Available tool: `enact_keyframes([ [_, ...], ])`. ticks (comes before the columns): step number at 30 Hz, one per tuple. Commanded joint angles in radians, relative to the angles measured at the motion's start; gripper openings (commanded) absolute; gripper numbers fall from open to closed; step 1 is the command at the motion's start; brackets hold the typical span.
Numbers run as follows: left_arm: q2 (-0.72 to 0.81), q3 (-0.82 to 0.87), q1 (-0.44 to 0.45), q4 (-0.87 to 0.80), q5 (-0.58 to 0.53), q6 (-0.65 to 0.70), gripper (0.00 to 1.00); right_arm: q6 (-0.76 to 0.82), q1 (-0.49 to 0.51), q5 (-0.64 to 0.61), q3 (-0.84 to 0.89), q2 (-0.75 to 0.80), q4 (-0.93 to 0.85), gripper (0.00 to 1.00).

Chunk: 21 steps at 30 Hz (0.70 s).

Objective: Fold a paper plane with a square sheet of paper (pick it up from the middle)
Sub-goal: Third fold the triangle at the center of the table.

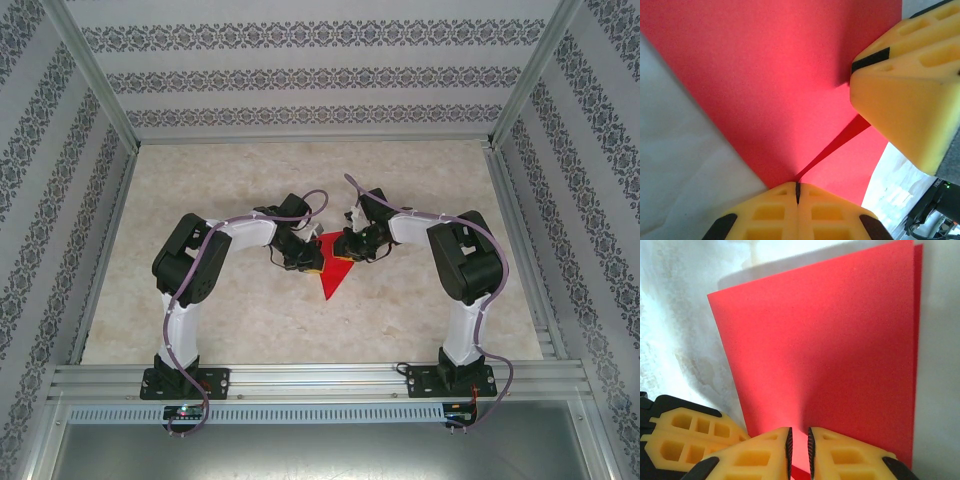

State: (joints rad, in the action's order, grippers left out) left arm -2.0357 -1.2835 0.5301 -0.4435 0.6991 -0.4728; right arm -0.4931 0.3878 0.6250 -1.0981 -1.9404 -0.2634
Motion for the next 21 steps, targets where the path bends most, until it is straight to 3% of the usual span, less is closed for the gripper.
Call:
enact_keyframes([
  [1,-0.006,-0.03,0.001,-0.047,-0.019,0.036,0.06,0.039,-0.009,-0.036,-0.013,-0.024,-0.053,0.19],
  [21,-0.038,-0.05,0.001,-0.075,-0.042,0.06,0.05,0.083,-0.004,-0.055,-0.014,-0.031,-0.089,0.16],
])
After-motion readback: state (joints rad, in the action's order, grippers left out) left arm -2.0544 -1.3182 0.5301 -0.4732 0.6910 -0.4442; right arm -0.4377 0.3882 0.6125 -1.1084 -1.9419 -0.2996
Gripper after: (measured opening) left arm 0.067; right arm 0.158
